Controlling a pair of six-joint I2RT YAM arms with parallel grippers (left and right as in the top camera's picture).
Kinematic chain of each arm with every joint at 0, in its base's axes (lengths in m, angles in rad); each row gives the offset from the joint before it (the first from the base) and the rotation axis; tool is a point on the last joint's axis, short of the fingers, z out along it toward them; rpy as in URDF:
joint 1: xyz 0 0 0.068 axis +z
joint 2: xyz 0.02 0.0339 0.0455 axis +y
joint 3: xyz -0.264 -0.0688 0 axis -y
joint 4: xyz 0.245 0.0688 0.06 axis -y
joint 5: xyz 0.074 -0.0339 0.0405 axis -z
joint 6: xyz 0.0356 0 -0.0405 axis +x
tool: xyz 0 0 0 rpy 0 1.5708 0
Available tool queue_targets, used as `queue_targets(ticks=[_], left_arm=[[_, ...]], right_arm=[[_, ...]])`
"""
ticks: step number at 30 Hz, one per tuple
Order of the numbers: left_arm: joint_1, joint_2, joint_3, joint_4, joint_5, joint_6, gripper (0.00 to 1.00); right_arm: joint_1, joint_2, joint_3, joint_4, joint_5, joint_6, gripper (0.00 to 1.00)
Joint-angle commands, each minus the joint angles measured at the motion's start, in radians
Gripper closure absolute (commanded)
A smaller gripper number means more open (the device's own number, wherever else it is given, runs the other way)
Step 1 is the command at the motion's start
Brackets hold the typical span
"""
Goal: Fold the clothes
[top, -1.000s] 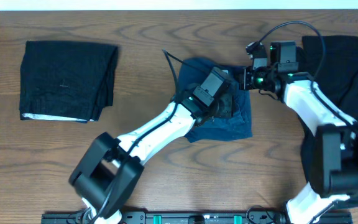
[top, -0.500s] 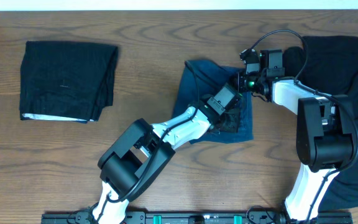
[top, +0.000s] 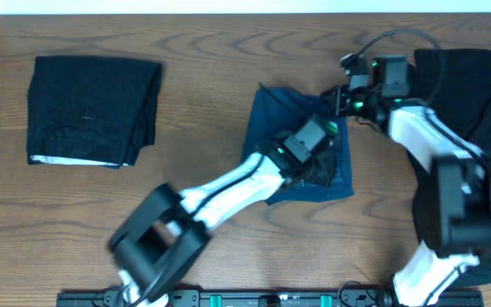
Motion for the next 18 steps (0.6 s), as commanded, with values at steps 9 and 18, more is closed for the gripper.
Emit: queue_targets(ticks=[9,18], left_arm=[[0.216,-0.077,-0.002,-0.006,-0.22,0.069,0.93],[0.301,0.064,-0.002,0.2,-0.184,0.069,0.93]], right_arm=[[0.016,-0.206,0.014,-0.572,-0.009,-0.056,0.99],[0.042,-0.187,-0.186,-0.503,0.083,-0.059,0.99]])
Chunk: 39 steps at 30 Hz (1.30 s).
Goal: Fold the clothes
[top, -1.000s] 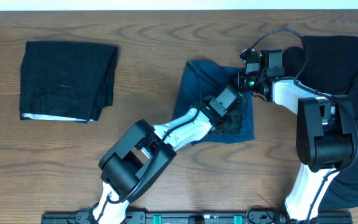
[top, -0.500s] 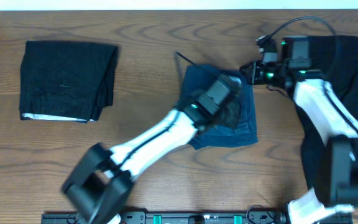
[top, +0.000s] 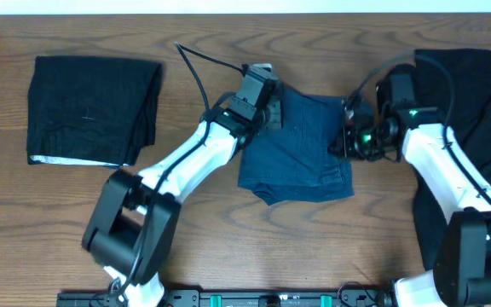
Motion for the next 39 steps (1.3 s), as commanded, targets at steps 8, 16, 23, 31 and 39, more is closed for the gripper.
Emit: queue_targets(ticks=[8,16,23,31,39], left_arm=[[0.008,0.178,0.0,0.175,0.021,0.018,0.93],[0.05,0.33,0.0,0.205,0.008,0.018,0.94],[0.084,0.246,0.013,0.209,0.043,0.04,0.94],[0.087,0.077,0.013,0.215,0.069,0.034,0.94],[0.079,0.133,0.013,0.293,0.176,0.013,0.94]], right_arm=[[0.007,0.014,-0.307,0.3,0.069,0.087,0.99],[0.007,0.014,-0.373,0.329,0.116,0.142,0.99],[0.007,0.014,-0.384,0.334,0.13,0.159,0.99],[0.007,0.014,-0.384,0.342,0.133,0.159,0.99],[0.007,0.014,-0.384,0.349,0.133,0.166,0.99]])
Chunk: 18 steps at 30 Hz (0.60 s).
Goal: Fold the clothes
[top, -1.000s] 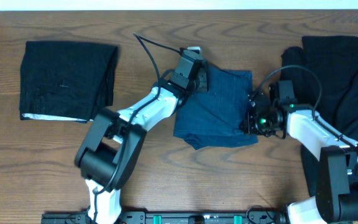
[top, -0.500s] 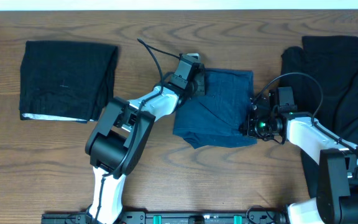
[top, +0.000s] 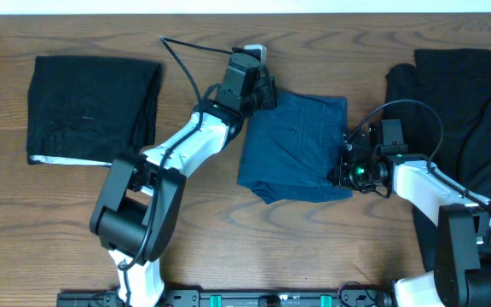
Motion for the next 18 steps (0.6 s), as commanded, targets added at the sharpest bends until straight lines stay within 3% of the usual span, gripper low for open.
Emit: queue_targets(ticks=[1,10,18], left_arm=[[-0.008,0.054,0.003,0.033,0.055,-0.009,0.94],[-0.029,0.184,0.003,0.187,0.13,-0.082,0.94],[-0.037,0.247,0.005,0.206,0.16,-0.106,0.93]], right_arm=[[0.008,0.025,-0.043,-0.015,0.085,0.018,0.99],[0.008,0.025,-0.043,-0.009,0.085,0.018,0.99],[0.008,0.025,-0.043,-0.005,0.085,0.019,0.99]])
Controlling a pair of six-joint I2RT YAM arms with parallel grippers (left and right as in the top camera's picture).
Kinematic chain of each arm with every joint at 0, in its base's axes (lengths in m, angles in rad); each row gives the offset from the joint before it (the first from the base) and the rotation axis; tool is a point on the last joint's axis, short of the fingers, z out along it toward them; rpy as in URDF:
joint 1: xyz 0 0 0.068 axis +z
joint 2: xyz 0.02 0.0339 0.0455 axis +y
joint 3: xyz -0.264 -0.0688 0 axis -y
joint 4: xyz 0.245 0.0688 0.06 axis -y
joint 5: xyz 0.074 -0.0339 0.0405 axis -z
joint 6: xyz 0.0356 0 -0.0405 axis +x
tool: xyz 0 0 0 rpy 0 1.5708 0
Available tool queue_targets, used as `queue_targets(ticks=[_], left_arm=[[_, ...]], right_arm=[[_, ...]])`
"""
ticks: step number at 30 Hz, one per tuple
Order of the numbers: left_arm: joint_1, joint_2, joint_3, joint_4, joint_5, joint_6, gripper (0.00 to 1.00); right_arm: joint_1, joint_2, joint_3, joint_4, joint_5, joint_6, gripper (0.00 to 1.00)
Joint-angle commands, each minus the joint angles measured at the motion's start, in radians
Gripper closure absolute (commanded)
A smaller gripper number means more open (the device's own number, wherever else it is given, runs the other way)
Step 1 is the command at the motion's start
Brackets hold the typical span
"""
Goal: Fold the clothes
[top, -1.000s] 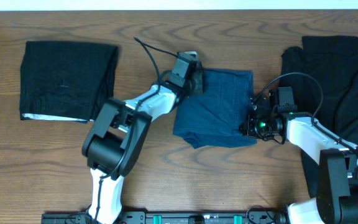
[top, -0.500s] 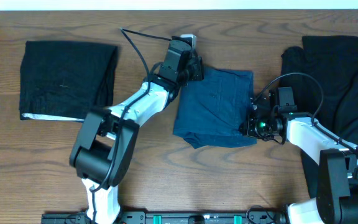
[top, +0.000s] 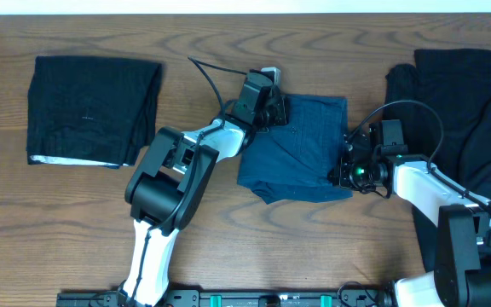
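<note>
A blue garment (top: 301, 149) lies folded into a rough rectangle at the table's middle. My left gripper (top: 276, 111) sits on its upper left corner and hides that corner; its jaws do not show clearly. My right gripper (top: 341, 173) rests low at the garment's lower right edge, touching the cloth, and its fingers are too small to read. A black garment (top: 92, 109) lies folded flat at the far left.
A heap of loose black clothes (top: 467, 102) covers the right end of the wooden table (top: 228, 222) and runs off the frame. The left arm's cable loops above the blue garment. The right arm's cable arches over its wrist.
My left gripper has moved a little right and toward the front, from just off the blue garment's upper left corner onto it. The right gripper and the cloth's outline look unchanged.
Both grippers were first over the blue garment's upper right part, the cloth bunched and crooked. Then the left was at its upper left corner and the right at its right edge. Later the right sat at the lower right corner, the cloth squarer. Now the left covers the upper left corner.
</note>
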Motion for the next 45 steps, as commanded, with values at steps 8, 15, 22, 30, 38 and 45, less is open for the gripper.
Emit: queue_targets(ticks=[8,15,22,30,38,45], left_arm=[[0.006,-0.183,0.024,-0.087,0.163,-0.021,0.94],[0.0,-0.393,0.024,-0.526,0.162,-0.024,0.93],[-0.009,-0.399,-0.008,-0.821,0.15,0.025,0.93],[-0.081,-0.393,-0.097,-0.834,0.126,0.024,0.93],[-0.159,-0.393,-0.126,-0.829,-0.025,-0.076,0.93],[-0.177,-0.383,-0.172,-0.775,-0.081,-0.113,0.93]], right_arm=[[0.008,0.026,-0.038,0.038,0.066,0.031,0.96],[0.006,0.01,0.03,-0.006,-0.04,0.031,0.81],[-0.008,-0.074,0.244,-0.18,-0.102,0.029,0.57],[-0.145,-0.168,0.361,-0.27,-0.012,0.027,0.01],[-0.201,-0.171,0.359,-0.276,0.093,0.027,0.01],[-0.201,-0.171,0.359,-0.276,0.093,0.027,0.01]])
